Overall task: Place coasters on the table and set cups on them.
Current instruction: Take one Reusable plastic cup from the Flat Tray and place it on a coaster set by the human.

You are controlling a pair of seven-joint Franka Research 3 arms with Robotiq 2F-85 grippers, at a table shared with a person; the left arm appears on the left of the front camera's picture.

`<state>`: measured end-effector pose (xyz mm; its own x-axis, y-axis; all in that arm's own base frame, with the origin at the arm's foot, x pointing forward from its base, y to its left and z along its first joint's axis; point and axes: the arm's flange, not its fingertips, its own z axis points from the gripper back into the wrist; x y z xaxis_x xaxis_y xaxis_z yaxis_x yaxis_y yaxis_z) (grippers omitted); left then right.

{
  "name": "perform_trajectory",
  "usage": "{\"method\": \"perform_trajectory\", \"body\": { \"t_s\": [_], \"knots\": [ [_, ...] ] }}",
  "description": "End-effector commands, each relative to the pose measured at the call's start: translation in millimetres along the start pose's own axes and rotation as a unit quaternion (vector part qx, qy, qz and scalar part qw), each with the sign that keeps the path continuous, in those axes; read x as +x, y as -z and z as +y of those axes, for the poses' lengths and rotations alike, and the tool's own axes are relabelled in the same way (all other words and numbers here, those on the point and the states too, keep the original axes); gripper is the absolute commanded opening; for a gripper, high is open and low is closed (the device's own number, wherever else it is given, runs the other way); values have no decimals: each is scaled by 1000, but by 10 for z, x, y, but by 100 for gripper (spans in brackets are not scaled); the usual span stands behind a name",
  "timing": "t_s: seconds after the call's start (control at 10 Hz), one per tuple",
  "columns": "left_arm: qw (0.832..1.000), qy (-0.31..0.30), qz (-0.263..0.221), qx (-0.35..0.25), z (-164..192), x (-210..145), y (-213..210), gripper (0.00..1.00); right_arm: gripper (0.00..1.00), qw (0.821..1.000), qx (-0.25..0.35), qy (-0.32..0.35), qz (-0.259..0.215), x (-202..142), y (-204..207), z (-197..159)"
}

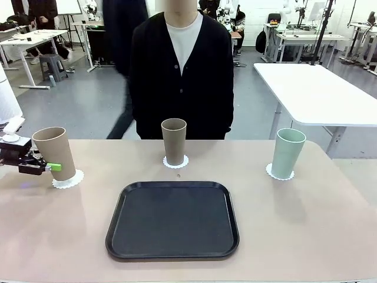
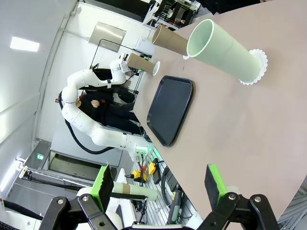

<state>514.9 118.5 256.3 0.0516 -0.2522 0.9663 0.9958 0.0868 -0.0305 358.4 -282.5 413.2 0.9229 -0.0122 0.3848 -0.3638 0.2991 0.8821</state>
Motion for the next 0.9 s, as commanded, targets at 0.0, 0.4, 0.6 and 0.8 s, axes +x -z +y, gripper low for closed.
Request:
{"method": "perform_trajectory", "body": {
  "t_s": [0.0, 0.4, 0.6, 0.8],
  "knots": [
    [1000, 7, -5, -9, -1, -53, -48, 83, 100, 1000, -3, 4, 0, 1, 20, 7],
    [1000, 6, -1, -17, 11, -165, 1, 83, 100, 1000, -3, 4, 0, 1, 20, 7],
    [1000, 8, 1, -21, 10, -215, 19, 83, 100, 1000, -3, 4, 0, 1, 20, 7],
    [1000, 19, 1, -26, -2, -238, 34, 83, 100, 1000, -3, 4, 0, 1, 20, 7]
  ]
}}
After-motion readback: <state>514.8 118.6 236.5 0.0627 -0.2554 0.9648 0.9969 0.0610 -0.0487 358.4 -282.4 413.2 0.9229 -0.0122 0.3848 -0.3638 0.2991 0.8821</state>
